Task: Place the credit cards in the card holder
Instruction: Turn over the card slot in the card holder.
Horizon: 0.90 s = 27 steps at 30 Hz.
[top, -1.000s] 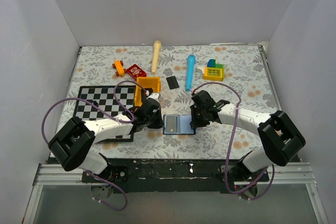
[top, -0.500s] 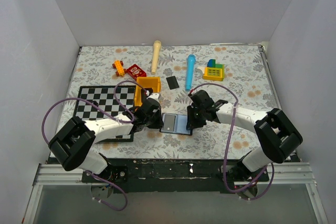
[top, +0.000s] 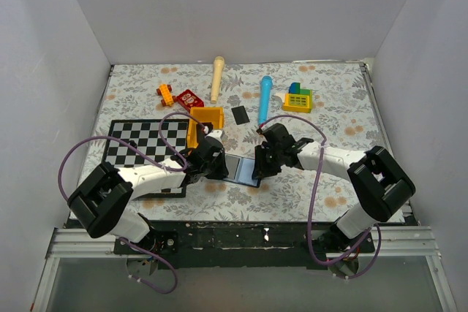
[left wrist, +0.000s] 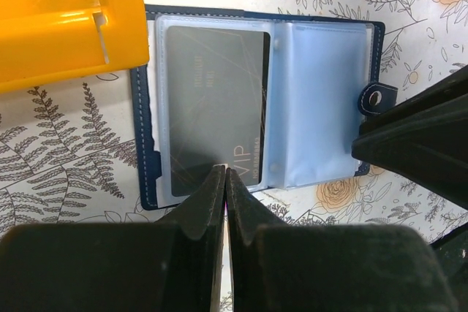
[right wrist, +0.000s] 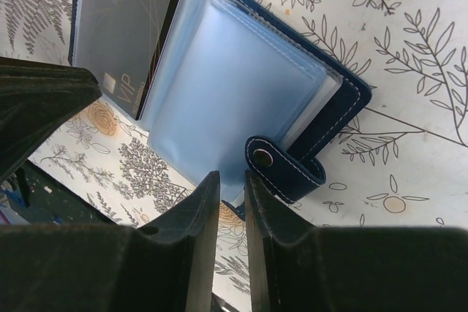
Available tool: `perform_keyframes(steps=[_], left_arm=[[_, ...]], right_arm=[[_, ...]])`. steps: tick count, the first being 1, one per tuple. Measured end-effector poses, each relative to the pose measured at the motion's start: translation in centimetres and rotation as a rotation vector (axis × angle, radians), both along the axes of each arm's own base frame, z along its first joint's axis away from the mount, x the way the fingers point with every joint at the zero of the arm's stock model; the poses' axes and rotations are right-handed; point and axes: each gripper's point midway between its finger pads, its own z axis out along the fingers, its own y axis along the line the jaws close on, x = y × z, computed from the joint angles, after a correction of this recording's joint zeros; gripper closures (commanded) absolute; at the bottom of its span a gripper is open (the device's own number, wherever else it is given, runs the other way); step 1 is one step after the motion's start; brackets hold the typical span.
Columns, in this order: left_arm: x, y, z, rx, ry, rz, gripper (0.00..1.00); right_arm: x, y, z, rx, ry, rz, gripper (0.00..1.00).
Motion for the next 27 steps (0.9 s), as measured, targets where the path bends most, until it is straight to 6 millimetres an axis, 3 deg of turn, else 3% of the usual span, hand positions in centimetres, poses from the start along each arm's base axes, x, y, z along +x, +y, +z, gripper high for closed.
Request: perform_keyframes(steps=[8,15,19,22,27], left_arm=[[-0.4,-0.8,-0.3,-0.012,0.009,-0.028,1.0],[-3.2,-2.9,-1.6,-0.004,0.047,-0.113,1.0],[-4.1,-3.6,-1.3,-0.012,0.05,-0.129,1.0],[-3.6,-3.1,-0.2,-0.003,0.022,-0.1,0.97],[-1.2,-2.2,4.4,-0.052,-0.093,-0.023,0.87]], right_arm=[[0.6,0.2,0.5,0.001,-0.016,-0.01,0.72],[1.4,-1.3,0.4,-0.034,-0.029,-0.057,0.72],[2.0,-2.6,0.3,-0.05,-0.036,-0.095,0.72],[2.4,-3.4,0.2,-0.068,-0.04,-0.116,0.71],[2.7,-4.3,1.0,-0.079,-0.06,-0.136,0.66]])
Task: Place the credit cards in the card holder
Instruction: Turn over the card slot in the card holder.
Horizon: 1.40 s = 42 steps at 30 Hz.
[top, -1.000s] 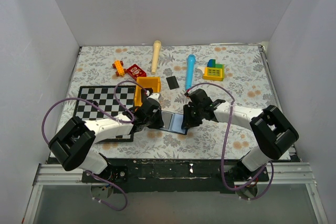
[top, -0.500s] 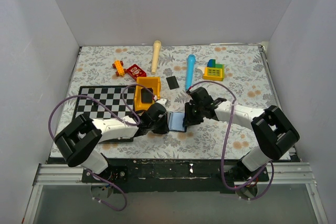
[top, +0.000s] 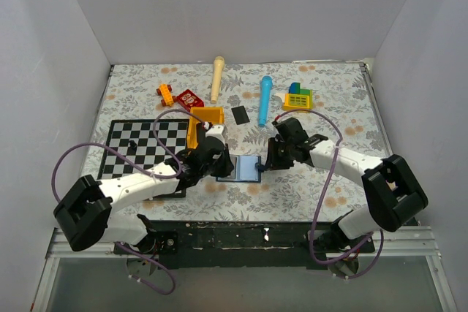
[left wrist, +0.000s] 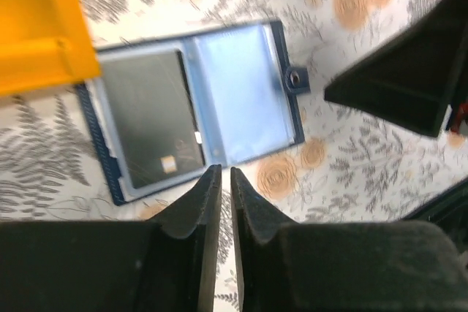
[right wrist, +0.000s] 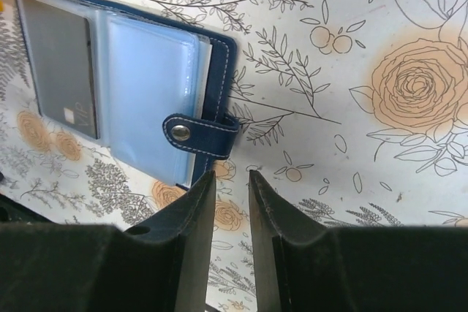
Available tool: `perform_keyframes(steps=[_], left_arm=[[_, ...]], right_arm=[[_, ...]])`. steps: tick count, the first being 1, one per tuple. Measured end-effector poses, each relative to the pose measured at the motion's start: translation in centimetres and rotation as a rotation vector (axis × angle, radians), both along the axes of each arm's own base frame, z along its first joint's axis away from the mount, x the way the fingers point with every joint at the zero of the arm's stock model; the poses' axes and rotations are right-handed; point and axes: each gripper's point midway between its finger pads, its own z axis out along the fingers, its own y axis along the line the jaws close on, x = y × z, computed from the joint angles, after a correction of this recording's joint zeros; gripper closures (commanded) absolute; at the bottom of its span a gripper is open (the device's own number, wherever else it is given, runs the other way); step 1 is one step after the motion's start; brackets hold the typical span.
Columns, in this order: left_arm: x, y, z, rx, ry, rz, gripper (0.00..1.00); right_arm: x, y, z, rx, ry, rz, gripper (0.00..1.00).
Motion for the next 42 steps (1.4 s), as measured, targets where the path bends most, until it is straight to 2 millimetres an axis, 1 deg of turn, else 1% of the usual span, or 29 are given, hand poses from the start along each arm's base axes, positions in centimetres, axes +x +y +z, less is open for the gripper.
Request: perform_keyframes(steps=[1,3,5,8,12,17,21,26,31,38,42], left_arm=[[0.7,0.4,0.7,-0.011,-0.019,0.025,0.84],[1.7,1.4,1.1,-0.011,-0.033,0.07,0.83],[2.7,2.5,0.5,0.008,-0.03,0.115,0.84],[3.3,4.3,-1.1,0.059,-0.009,0.167,0.85],[2.7,5.5,-3.1,0.118,0.031,0.181,0.86],[2.5,6.2,-3.9,0.152,0.039,0.192,0.87],[2.5,6.5,-4.6,0.176,0.049,0.197,0.89],[2.2,6.9,-6.3,0.223,0.078,0.191,0.96],[2.6,6.1,-6.3,0.207,0.064,0.177,0.96],[1.4,3.4,-6.3,0.177,0.045,0.113,0.96],[1.2,2.8,-6.2,0.162,0.046,0.111,0.96]], right_arm=[[0.0,0.0,0.3,0.006,-0.006,-0.001,0.66],[0.1,0.1,1.0,0.024,-0.022,0.001,0.65],[0.0,0.3,1.6,0.051,-0.034,0.008,0.65],[-0.1,1.0,2.4,0.095,-0.04,0.021,0.65],[-0.5,1.9,2.5,0.155,-0.026,0.027,0.65],[-1.1,2.6,2.3,0.198,0.007,0.027,0.65],[-1.1,3.1,2.3,0.218,0.016,0.028,0.65],[-1.5,3.5,1.4,0.214,0.049,0.035,0.65],[-1.8,3.7,0.8,0.203,0.07,0.039,0.65],[-1.6,3.6,0.9,0.184,0.06,0.034,0.65],[-1.2,3.2,0.9,0.152,0.044,0.027,0.65]])
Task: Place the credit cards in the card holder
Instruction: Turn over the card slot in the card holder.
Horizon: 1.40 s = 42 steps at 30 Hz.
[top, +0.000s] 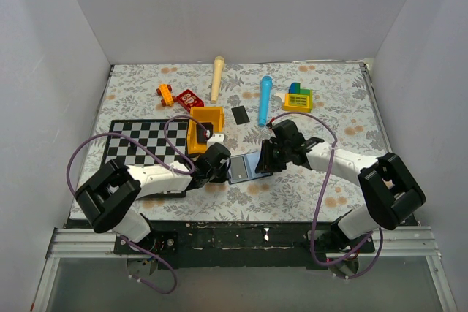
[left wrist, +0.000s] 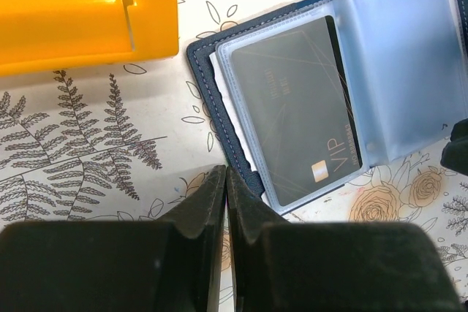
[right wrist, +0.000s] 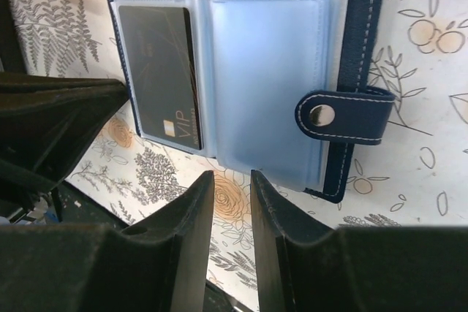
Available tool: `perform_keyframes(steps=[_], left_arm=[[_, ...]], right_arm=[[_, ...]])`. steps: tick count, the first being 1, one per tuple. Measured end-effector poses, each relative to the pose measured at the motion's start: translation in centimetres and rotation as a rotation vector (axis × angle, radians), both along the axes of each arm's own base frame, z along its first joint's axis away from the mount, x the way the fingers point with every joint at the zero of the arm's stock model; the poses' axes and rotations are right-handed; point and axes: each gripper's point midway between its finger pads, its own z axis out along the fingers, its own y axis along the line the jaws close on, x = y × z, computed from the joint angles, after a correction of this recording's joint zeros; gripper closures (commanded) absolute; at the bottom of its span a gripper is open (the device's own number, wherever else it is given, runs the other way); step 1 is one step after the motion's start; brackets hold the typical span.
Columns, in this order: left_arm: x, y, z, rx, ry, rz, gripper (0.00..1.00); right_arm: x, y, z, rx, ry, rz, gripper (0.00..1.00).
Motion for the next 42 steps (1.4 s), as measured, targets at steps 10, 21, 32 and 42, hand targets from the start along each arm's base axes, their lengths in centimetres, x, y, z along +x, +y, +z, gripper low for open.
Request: perform_keyframes(steps=[10,21,32,42], left_arm=[[0.0,0.0,0.0,-0.003,0.002,0.004,0.96],[0.0,0.0,0.0,-0.003,0.002,0.003,0.96],[0.0,-0.1,0.0,-0.001,0.001,-0.001,0.96],[-0.1,-0.1,0.0,-0.003,0.003,-0.004,0.96]], right_arm=[[0.8,-1.5,-0.5,-0.107,-0.018,-0.032,0.64],[0.7,-1.6,-2.0,-0.142,0.025,-0.026,0.58],[0.7,1.0,-1.5,-0.012,0.038,0.031,0.58],[0.6,2.9,-1.4,0.09,0.061,0.058,0.58]])
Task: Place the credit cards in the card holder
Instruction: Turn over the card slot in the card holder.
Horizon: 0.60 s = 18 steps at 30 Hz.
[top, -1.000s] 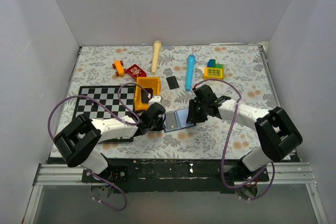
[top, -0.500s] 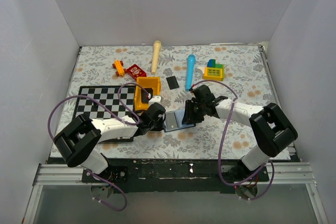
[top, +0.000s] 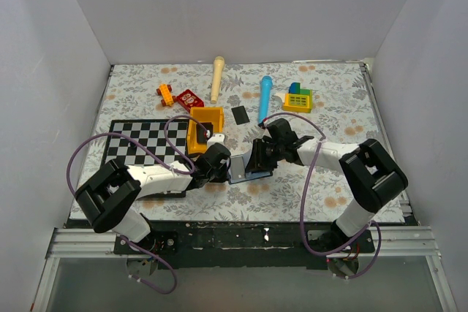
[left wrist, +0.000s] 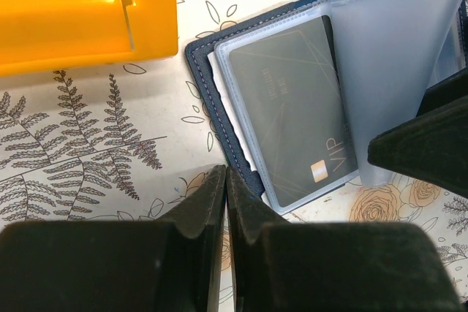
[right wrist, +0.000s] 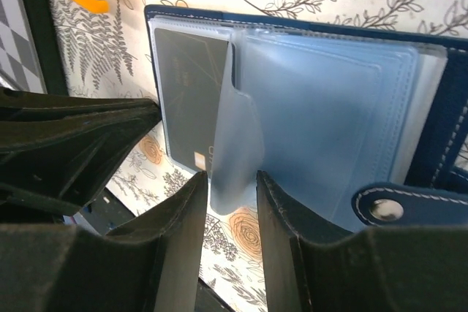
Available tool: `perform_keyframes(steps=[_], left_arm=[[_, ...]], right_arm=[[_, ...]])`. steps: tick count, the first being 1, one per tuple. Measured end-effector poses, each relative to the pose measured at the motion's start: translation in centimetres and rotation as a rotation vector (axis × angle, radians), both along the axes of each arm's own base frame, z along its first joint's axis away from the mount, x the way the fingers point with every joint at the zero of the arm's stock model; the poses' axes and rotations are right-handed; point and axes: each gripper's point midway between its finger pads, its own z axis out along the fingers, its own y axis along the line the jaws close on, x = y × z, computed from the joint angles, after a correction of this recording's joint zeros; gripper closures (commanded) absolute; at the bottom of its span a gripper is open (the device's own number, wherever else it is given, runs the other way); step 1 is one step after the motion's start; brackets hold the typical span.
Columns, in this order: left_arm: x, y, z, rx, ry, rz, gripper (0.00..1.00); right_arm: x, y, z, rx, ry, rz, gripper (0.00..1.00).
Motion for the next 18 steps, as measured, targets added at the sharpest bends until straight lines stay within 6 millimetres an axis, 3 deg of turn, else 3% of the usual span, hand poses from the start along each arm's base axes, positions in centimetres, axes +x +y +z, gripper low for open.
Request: perform_keyframes(steps=[18], left_arm=[[0.0,-0.1,0.0,-0.002,0.001,-0.005,0.97]], right_arm=[[-0.3,3.3,0.7,0.22,0.01,0.047,0.58]])
